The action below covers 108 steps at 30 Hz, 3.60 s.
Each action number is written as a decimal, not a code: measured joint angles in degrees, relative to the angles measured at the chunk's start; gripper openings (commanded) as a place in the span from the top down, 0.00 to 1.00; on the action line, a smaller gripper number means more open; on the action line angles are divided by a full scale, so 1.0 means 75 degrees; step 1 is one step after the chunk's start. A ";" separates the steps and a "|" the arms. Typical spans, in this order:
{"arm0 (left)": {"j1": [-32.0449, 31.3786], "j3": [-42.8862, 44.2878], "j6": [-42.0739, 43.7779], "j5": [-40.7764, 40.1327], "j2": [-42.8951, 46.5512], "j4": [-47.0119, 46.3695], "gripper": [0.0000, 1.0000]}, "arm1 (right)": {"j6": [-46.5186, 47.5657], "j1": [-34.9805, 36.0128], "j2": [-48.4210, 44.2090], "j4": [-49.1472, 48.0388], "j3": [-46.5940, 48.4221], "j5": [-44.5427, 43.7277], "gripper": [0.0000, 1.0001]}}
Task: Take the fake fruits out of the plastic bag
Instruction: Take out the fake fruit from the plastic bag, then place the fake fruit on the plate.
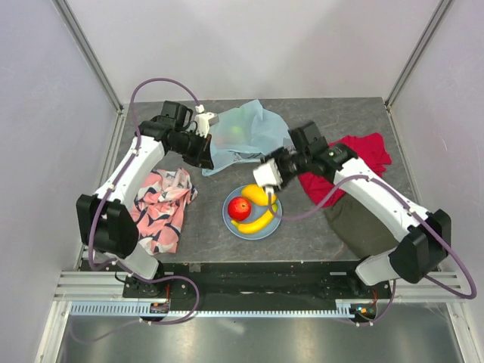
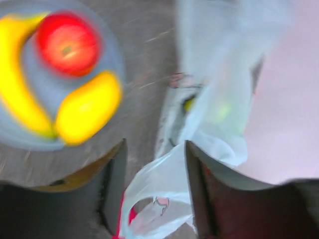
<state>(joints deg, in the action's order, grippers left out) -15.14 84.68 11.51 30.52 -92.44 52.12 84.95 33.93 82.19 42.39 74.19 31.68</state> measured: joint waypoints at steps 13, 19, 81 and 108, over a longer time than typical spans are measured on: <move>-0.0003 -0.0262 0.0169 0.0670 0.1979 0.0833 0.98 | -0.7050 0.0000 0.3515 -0.2664 0.2270 0.0233 0.78; 0.0000 -0.0618 0.0169 0.0723 0.1990 0.0956 0.98 | -0.7804 0.0411 0.3885 -0.2824 0.2369 0.0009 0.78; -0.0067 0.0423 0.0184 0.0600 0.0169 0.0670 0.98 | -0.8979 -0.1000 0.3485 -0.1361 0.3902 0.1349 0.50; -0.0096 0.0629 0.0187 -0.0481 0.0382 0.0431 0.99 | -0.3325 0.0370 0.2296 0.1818 0.0944 0.0178 0.60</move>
<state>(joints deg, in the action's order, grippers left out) -15.86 89.41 12.91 26.92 -89.58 55.35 60.01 36.71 99.42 56.03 81.28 33.01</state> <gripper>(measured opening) 0.030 0.706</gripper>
